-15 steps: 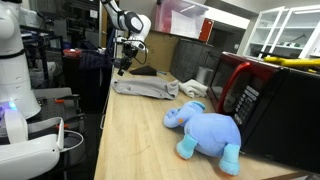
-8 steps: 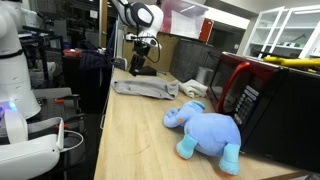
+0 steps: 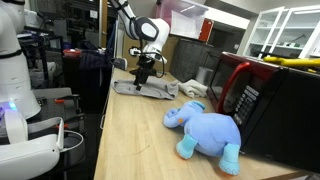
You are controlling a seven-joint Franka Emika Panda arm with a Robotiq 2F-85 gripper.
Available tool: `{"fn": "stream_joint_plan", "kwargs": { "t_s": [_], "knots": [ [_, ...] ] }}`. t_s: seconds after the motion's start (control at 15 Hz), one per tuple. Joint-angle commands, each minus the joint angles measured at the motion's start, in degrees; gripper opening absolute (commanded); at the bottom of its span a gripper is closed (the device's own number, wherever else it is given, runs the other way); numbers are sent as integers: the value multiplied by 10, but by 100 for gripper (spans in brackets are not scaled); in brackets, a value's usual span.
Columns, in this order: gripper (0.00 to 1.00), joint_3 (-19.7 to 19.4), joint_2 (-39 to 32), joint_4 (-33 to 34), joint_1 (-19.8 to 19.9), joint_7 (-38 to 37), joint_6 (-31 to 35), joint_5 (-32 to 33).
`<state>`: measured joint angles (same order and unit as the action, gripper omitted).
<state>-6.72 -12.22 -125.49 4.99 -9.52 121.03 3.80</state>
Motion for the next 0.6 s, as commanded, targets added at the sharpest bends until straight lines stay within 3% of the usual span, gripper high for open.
{"fn": "stream_joint_plan", "kwargs": {
  "t_s": [0.0, 0.53],
  "knots": [
    [65, -1, -11, 2, -4, -19, 5, 6],
    [5, 4, -2, 8, -21, -44, -10, 15]
  ]
}}
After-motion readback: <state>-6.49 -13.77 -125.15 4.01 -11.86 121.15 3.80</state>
